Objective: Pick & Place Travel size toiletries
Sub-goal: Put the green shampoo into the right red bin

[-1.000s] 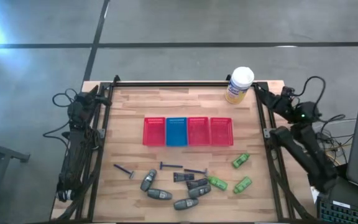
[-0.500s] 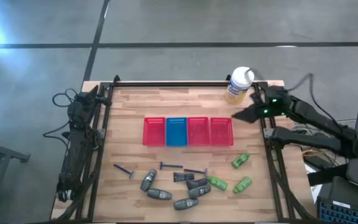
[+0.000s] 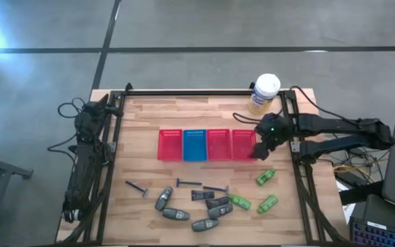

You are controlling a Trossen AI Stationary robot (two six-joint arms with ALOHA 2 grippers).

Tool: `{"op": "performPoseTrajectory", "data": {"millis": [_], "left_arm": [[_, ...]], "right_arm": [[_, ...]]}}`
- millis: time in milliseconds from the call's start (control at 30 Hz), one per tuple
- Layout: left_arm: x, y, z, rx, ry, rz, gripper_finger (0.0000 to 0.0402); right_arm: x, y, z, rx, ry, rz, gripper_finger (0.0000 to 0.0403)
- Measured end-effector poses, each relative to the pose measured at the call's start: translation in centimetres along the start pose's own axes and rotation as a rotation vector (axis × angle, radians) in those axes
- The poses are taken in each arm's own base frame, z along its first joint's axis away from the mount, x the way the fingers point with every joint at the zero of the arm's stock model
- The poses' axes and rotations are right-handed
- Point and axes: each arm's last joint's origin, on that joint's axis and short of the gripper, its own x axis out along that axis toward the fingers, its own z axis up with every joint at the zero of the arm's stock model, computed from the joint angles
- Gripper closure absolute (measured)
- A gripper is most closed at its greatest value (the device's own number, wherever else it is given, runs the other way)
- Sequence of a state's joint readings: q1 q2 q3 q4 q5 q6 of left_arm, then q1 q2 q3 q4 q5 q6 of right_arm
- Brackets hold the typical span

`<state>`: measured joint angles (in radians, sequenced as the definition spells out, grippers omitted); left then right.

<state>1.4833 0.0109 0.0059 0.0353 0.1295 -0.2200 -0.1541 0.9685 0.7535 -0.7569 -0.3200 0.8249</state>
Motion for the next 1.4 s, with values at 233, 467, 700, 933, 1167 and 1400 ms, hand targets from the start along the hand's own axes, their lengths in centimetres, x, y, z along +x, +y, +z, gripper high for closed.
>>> {"op": "performPoseTrajectory", "data": {"millis": [233,467,700,933,1167,1400], "left_arm": [[0.0,0.0,0.0,0.000,0.000,0.000,0.0246],[0.0,0.0,0.0,0.000,0.000,0.000,0.0246],[0.0,0.0,0.0,0.000,0.000,0.000,0.0245],[0.0,0.0,0.0,0.000,0.000,0.000,0.0245],[0.0,0.0,0.0,0.000,0.000,0.000,0.0245],[0.0,0.0,0.0,0.000,0.001,0.000,0.0245]], "right_arm": [[0.7,1.1,1.3,0.006,0.001,0.000,0.0039],[0.0,2.7,1.7,0.098,0.073,0.104,0.0039],[0.4,0.9,-1.2,0.462,0.320,-0.178,0.0039],[0.9,-0.4,-4.3,0.667,0.429,-0.436,0.0039],[2.6,-0.8,-5.6,0.784,0.357,-0.498,0.0039],[4.9,-2.1,-6.9,0.916,0.248,-0.516,0.0039]]}}
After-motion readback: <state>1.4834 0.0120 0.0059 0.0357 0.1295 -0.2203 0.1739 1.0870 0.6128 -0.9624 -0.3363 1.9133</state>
